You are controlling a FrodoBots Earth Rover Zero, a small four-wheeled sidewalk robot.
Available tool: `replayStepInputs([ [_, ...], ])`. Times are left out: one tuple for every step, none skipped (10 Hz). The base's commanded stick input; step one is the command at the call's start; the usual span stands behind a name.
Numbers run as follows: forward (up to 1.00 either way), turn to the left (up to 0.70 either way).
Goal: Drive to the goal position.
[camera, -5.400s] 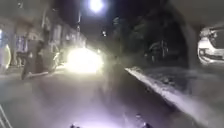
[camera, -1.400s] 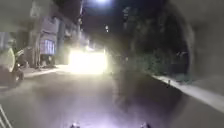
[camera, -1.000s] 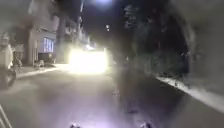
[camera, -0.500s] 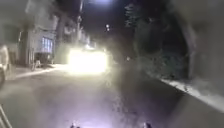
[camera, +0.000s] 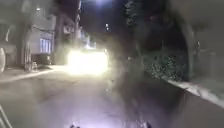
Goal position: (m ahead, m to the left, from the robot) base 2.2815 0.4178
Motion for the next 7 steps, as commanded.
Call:
replayStepInputs([
  [0.7, 0.0],
  [0.7, 0.0],
  [0.7, 0.0],
  [0.7, 0.0],
  [0.7, 0.0],
  [0.7, 0.0],
  [0.7, 0.0],
])
